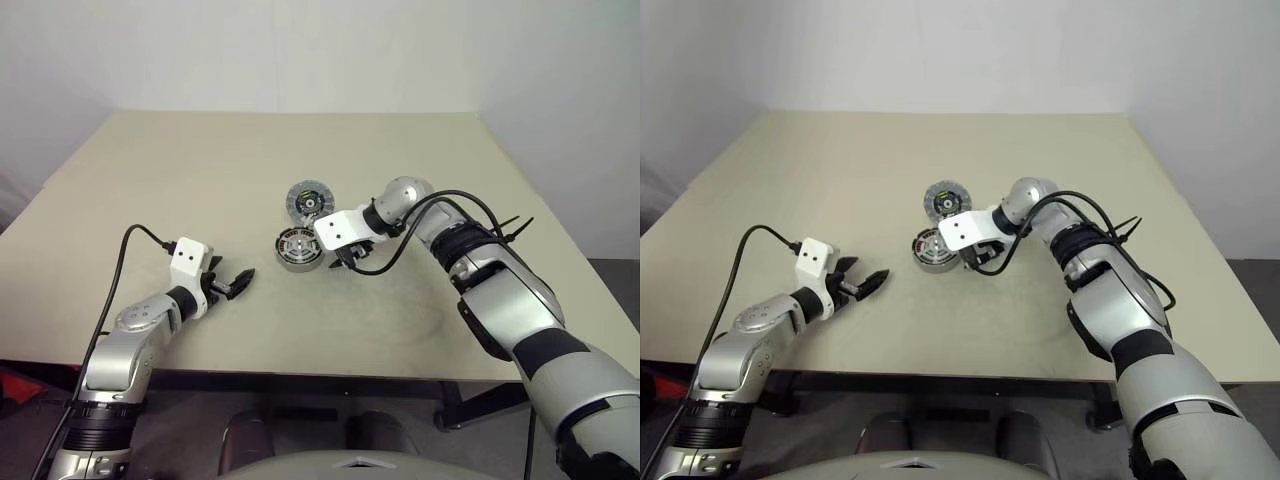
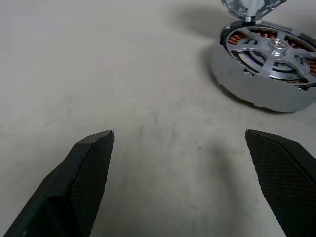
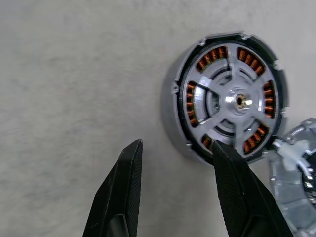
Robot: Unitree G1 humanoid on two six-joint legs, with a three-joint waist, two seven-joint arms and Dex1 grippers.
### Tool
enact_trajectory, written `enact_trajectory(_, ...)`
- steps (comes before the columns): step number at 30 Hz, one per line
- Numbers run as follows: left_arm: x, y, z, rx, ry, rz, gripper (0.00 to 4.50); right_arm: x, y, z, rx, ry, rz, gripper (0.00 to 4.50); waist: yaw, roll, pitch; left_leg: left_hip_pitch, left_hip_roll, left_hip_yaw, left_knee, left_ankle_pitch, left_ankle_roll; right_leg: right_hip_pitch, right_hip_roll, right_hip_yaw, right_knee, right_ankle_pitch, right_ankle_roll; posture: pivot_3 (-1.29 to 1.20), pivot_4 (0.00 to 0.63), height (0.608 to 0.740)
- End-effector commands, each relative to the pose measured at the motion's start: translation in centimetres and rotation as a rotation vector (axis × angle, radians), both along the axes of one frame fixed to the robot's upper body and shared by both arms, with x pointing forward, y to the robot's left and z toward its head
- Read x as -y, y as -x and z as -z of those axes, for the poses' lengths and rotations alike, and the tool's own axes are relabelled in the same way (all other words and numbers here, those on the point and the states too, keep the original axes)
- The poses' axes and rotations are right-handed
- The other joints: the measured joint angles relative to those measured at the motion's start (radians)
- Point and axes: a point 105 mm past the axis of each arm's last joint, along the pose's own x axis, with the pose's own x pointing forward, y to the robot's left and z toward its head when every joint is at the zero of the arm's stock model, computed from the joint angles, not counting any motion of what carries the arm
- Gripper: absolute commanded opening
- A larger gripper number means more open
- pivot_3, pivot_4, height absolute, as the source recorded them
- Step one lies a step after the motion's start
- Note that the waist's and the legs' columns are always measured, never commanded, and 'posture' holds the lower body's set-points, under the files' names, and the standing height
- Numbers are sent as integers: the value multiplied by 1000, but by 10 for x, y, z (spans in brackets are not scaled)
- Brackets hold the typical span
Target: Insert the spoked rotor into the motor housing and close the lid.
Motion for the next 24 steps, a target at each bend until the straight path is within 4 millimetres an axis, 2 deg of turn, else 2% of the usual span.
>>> enact_trajectory(1,-2,-1,-11,44,-11,1,4500,-8,-8,-18,73,-26,-12,2470,0,0,0,0,0,0,1,0,0,0,0,0,1,0,0,0,0,740)
enact_trajectory(6,-2,-1,-11,45,-12,-2,4500,-14,-12,-18,79,-24,5,2470,0,0,0,0,1,0,7,-2,3,0,0,0,4,0,0,0,0,740)
enact_trajectory(11,-2,-2,-11,47,-13,-5,4500,-15,-14,-6,69,0,46,2470,0,0,0,0,1,0,8,-2,3,0,0,0,5,0,0,0,0,740)
enact_trajectory(16,-2,-1,-11,47,-12,-9,4500,-8,-18,5,74,34,98,2470,0,0,0,0,1,0,8,-2,3,-1,0,0,5,0,0,0,0,740)
enact_trajectory(24,-3,-1,-10,46,-13,-15,4500,-2,-20,4,88,46,108,2470,0,0,0,0,1,0,8,-2,3,-1,0,0,5,0,0,0,0,740)
